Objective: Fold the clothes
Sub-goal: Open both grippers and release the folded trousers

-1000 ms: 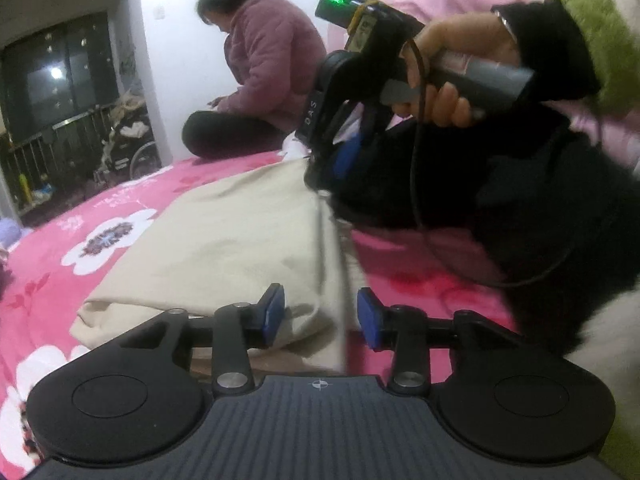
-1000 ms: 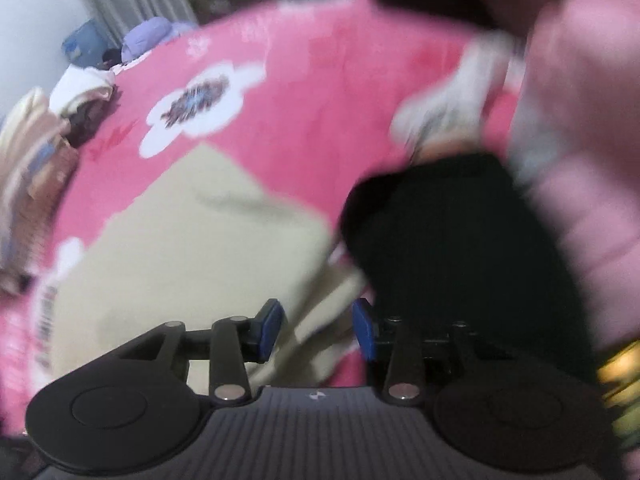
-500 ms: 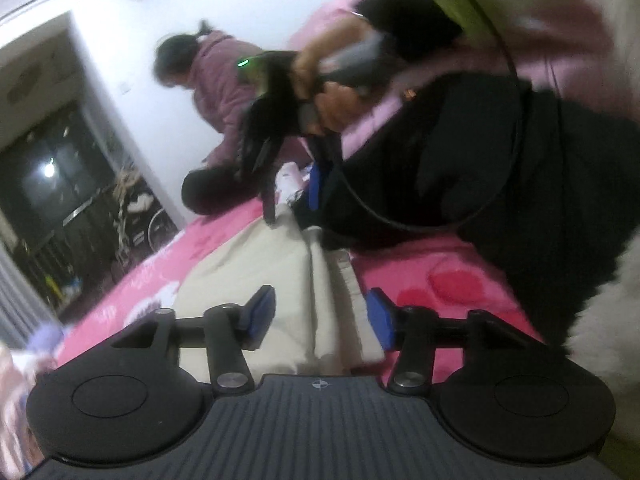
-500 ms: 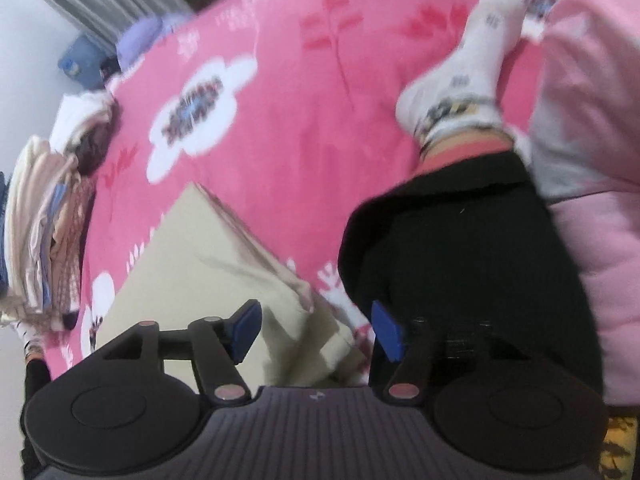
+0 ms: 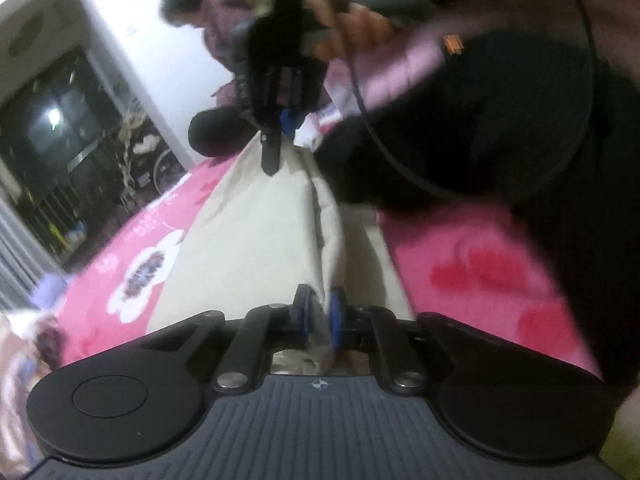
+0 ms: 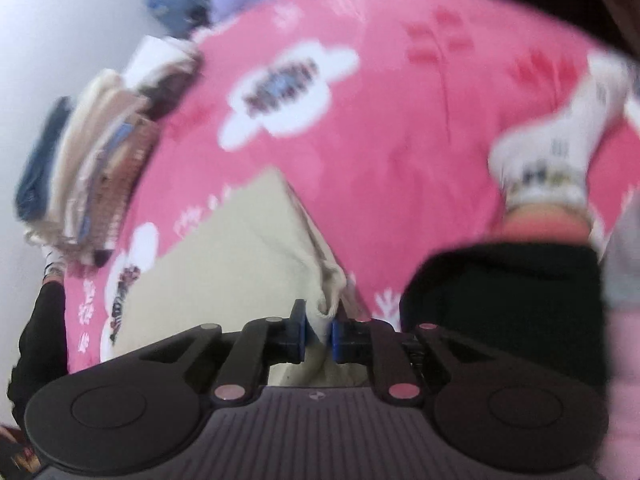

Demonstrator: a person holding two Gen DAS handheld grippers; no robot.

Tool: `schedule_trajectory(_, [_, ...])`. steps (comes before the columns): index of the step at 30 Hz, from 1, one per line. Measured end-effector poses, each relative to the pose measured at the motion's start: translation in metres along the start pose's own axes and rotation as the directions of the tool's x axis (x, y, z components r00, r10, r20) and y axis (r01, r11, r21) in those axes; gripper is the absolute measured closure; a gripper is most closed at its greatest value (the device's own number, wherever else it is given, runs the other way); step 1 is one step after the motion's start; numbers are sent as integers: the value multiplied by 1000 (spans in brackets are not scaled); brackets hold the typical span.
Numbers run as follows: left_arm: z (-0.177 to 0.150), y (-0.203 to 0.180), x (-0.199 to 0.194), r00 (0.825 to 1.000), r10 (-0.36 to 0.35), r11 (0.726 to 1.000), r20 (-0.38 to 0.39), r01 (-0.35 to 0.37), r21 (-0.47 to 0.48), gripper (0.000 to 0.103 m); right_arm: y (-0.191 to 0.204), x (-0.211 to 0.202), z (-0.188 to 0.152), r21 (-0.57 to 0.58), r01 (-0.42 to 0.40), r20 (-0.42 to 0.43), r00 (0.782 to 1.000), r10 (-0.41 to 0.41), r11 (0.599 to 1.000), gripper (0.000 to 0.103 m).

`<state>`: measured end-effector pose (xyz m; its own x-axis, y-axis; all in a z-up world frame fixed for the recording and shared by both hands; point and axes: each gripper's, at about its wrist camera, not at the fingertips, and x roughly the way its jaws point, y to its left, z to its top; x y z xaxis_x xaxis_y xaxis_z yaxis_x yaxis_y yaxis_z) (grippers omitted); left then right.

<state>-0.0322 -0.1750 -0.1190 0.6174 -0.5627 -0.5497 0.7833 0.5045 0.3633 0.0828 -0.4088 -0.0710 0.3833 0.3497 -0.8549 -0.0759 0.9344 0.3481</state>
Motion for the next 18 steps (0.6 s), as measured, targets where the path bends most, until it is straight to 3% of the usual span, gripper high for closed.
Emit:
schedule_trajectory(1, [3, -1, 1, 1000, -23, 999, 2, 23, -23, 95, 2, -6, 1, -27, 9, 11, 1000, -8, 1000, 90])
schedule_trajectory(4, [-10, -12, 23, 994, -86, 995, -63, 82, -51, 95, 3, 19, -4, -102, 105, -65, 992, -112, 989, 89])
schedule_trajectory(6, [-23, -19, 35, 992, -80, 997, -102, 78, -20, 92, 4, 42, -11, -165, 178, -121, 972, -199, 970, 80])
schedule_trajectory(7, [-27, -20, 33, 993, -77, 997, -89, 77, 4, 90, 8, 47, -13, -197, 211, -125, 963, -238, 957, 69])
schedule_trajectory(9, [-24, -12, 18, 992, -109, 994, -62, 108, -20, 86, 17, 37, -14, -253, 253, -86, 955, -282, 934, 63])
schedule_trajectory(12, [-17, 15, -8, 980, -196, 971, -32, 190, -142, 85, 32, 1, -9, -305, 331, 17, 939, -342, 893, 63])
schedule_trajectory(13, [-13, 29, -20, 976, -219, 958, 0, 215, -190, 83, 37, -12, -6, -313, 350, 65, 935, -347, 883, 63])
schedule_trajectory(15, [-9, 48, -21, 983, -175, 953, 52, 183, -244, 75, 49, -35, 1, -318, 352, 154, 935, -319, 880, 63])
schedule_trajectory(18, [-2, 75, -20, 988, -94, 938, 122, 129, -321, 72, 69, -28, 8, -338, 258, 207, 959, -195, 905, 71])
